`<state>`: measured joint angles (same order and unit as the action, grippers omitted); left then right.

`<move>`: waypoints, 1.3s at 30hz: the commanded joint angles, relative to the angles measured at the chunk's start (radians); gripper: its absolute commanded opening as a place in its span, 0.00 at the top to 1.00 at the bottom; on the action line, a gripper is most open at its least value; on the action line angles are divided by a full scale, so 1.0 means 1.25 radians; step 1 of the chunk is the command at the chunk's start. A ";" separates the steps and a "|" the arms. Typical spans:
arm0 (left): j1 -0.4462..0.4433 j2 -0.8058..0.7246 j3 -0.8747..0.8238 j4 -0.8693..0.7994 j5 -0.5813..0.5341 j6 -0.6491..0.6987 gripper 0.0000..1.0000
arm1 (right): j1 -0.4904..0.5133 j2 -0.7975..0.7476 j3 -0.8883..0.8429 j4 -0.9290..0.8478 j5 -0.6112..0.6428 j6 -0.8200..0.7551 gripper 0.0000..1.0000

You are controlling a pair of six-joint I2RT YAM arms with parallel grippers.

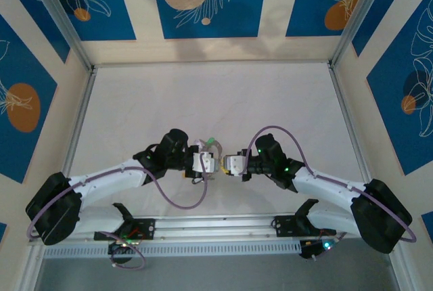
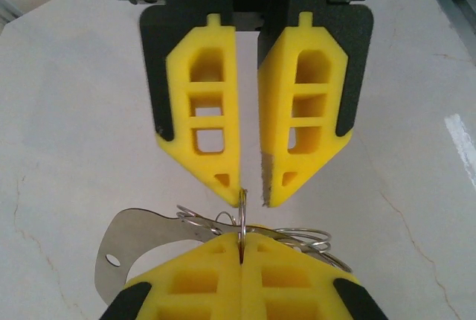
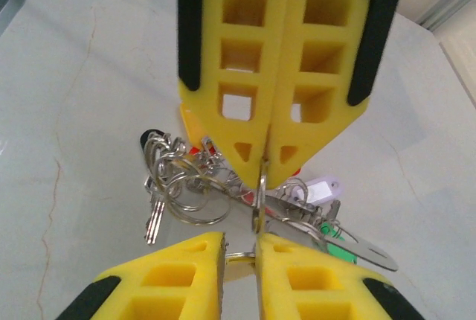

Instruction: Put the keys on the keyring

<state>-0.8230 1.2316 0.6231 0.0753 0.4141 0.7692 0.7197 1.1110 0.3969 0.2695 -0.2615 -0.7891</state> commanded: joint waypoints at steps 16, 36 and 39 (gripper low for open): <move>-0.013 0.015 0.000 0.050 0.024 -0.019 1.00 | 0.008 0.020 0.011 0.069 -0.011 0.025 0.86; -0.017 -0.040 0.000 0.005 -0.050 -0.055 0.73 | 0.011 0.027 0.014 0.062 -0.009 0.039 1.00; -0.015 -0.102 -0.002 -0.095 -0.075 -0.011 0.68 | 0.007 0.013 -0.002 0.077 -0.004 0.035 1.00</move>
<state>-0.8326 1.1824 0.6224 0.0711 0.3588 0.7170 0.7273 1.1484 0.4026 0.3401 -0.2611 -0.7403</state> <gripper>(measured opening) 0.307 0.058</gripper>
